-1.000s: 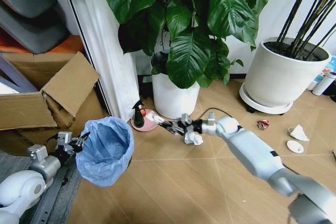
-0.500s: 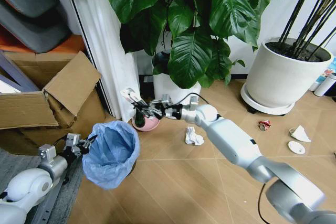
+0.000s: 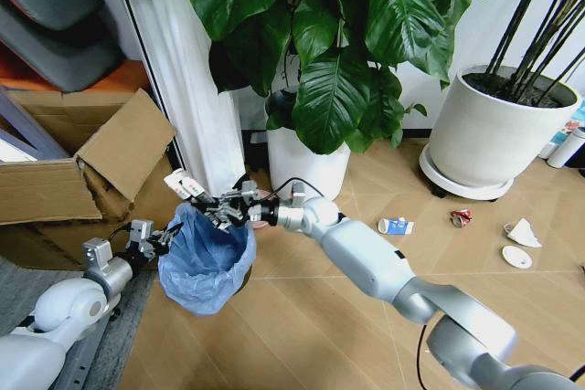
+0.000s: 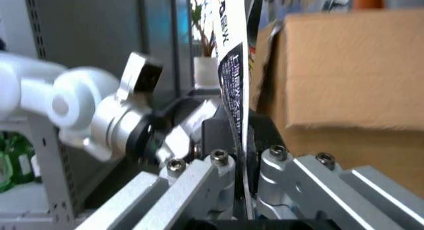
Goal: Pick up the trash bin and place the garbage on the floor into it.
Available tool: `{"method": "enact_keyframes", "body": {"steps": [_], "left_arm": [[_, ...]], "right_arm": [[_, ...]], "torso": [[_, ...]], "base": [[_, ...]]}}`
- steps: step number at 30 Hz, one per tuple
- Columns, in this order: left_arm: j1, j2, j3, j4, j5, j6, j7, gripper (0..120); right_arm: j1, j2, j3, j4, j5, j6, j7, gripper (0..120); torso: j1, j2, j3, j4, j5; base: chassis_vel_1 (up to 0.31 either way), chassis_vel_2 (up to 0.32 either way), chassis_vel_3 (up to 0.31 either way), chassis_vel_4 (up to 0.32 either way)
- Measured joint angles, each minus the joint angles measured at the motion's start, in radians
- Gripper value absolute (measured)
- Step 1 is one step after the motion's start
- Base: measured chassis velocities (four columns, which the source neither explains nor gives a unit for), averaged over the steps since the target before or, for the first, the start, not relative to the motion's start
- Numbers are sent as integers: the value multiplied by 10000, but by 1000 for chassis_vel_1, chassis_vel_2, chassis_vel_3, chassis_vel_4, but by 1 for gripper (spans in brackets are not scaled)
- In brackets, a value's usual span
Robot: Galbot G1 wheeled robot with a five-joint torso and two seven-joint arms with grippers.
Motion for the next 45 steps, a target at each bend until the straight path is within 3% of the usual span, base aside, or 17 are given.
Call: {"method": "enact_keyframes", "body": {"steps": [6, 10, 13, 16, 21, 24, 28, 34, 37, 39, 41, 42, 45], "left_arm": [[189, 124, -21, -196, -136, 81, -10, 0], [270, 151, -91, -280, -155, 112, -9, 0], [273, 156, -95, -290, -158, 115, -10, 0], [282, 214, -162, -362, -215, 139, -33, 0], [315, 239, -221, -348, -222, 153, -57, 0], [408, 250, -284, -322, -233, 175, -84, 0], [431, 261, -290, -275, -220, 180, -88, 0], [356, 220, -290, -198, -170, 179, -82, 0], [294, 170, -343, -178, -173, 174, -71, 0], [284, 170, -347, -178, -181, 174, -70, 0], [256, 190, -390, -189, -225, 172, -65, 0], [256, 190, -390, -189, -225, 172, -65, 0], [262, 228, -447, -203, -254, 170, -51, 0]], "right_arm": [[-1, 70, -207, -155, -264, 5, 18, 16], [19, 50, -247, -181, -390, 19, 31, 34], [29, 40, -247, -182, -396, 20, 31, 38], [97, -92, -234, -166, -404, 21, 34, 57], [102, -227, -161, -66, -382, 20, 45, 69], [58, -610, 77, 0, -517, 14, 234, 86], [-31, -1095, 399, -85, -756, 6, 711, 98], [-458, -2154, 1022, -146, -1132, -93, 1365, 100], [-1473, -3679, 1804, -125, -1596, -231, 2603, 100], [-1650, -3812, 1920, -115, -1676, -287, 2915, 100], [-2308, -4033, 2279, -97, -1971, -468, 4505, 100], [-2308, -4033, 2279, -97, -1971, -468, 4505, 100], [-2773, -3875, 2368, -158, -2072, -662, 6421, 100]], "torso": [[0, 0, 0, -2, 0], [0, 0, 0, 0, 1], [0, 0, 0, 0, 1], [0, 0, -1, -2, 1], [0, 0, 0, -1, 2], [0, 0, 0, 1, 2], [0, 0, 0, -1, 3], [0, 0, 0, 0, 4], [0, 0, -1, -8, 0], [0, 0, -1, -10, 3], [0, 0, -1, -8, 3], [0, 0, -1, -8, 3], [0, 0, -1, -1, 1]], "base": [[0, 0, 0, 0], [0, 0, 0, 0], [0, 0, 0, 0], [0, 0, 0, 0], [0, 0, 0, 0], [0, 0, 0, 0], [0, 0, 0, 0], [0, 0, 0, 0], [0, 0, 0, 0], [0, 0, 0, 0], [0, 0, 0, 0], [0, 0, 0, 0], [0, 0, 0, 0]]}}
